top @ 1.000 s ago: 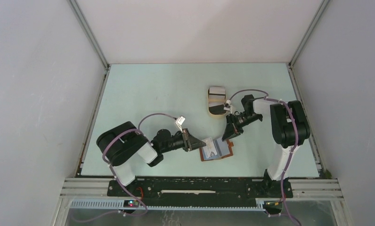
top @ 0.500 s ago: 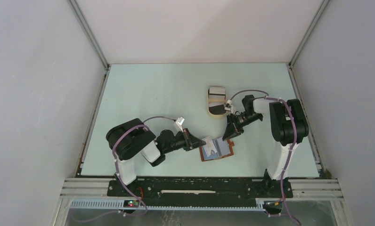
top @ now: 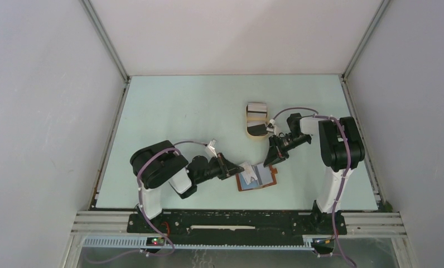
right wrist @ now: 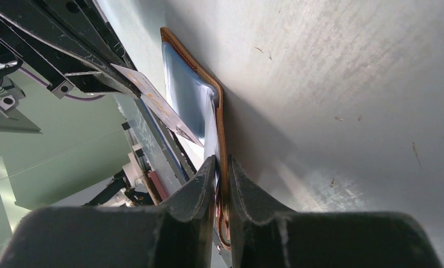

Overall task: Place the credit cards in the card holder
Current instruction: Insert the credit card into the card holder.

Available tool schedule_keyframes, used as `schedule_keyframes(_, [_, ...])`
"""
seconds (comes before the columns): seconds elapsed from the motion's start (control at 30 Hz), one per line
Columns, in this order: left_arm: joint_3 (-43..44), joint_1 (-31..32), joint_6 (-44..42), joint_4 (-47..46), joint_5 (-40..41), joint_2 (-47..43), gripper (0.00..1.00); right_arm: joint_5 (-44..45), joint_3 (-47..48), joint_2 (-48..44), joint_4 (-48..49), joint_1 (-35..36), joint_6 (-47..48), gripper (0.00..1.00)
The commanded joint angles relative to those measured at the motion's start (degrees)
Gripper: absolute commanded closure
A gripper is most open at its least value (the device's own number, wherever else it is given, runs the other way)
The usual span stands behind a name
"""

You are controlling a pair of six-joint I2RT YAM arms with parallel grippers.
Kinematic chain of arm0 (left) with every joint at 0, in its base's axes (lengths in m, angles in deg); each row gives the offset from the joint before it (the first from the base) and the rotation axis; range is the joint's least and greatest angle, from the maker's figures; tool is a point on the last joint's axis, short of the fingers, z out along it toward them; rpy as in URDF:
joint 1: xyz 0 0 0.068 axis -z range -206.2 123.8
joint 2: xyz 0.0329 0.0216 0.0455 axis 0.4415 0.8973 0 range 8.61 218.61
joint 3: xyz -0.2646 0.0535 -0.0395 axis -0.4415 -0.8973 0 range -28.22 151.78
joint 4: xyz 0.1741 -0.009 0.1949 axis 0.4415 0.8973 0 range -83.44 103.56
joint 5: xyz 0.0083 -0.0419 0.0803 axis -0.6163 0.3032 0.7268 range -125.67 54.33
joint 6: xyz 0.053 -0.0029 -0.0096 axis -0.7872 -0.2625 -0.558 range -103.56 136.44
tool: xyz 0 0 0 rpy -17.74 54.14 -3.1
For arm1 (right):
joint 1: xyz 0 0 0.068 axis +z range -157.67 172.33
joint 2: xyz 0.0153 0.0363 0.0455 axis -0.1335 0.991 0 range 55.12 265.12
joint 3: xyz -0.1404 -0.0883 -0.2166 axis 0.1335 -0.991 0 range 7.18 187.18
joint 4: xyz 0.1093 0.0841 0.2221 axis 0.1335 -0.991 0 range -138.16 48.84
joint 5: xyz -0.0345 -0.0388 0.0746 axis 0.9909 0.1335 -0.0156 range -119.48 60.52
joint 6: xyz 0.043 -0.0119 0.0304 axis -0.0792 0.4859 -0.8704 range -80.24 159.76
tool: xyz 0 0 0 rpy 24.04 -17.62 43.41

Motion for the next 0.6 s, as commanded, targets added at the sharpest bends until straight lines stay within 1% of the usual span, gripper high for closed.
schedule_keyframes(0.0, [0.9, 0.7, 1.7, -1.8, 2.6, 0.6, 1.00, 0.0, 1.1, 0.5, 0.5, -0.5, -1.4, 0.80])
schedule_keyframes(0.57, [2.0, 2.3, 7.2, -1.4, 3.7, 4.8, 1.00, 0.6, 0.1, 0.4, 2.1, -0.3, -3.4, 0.80])
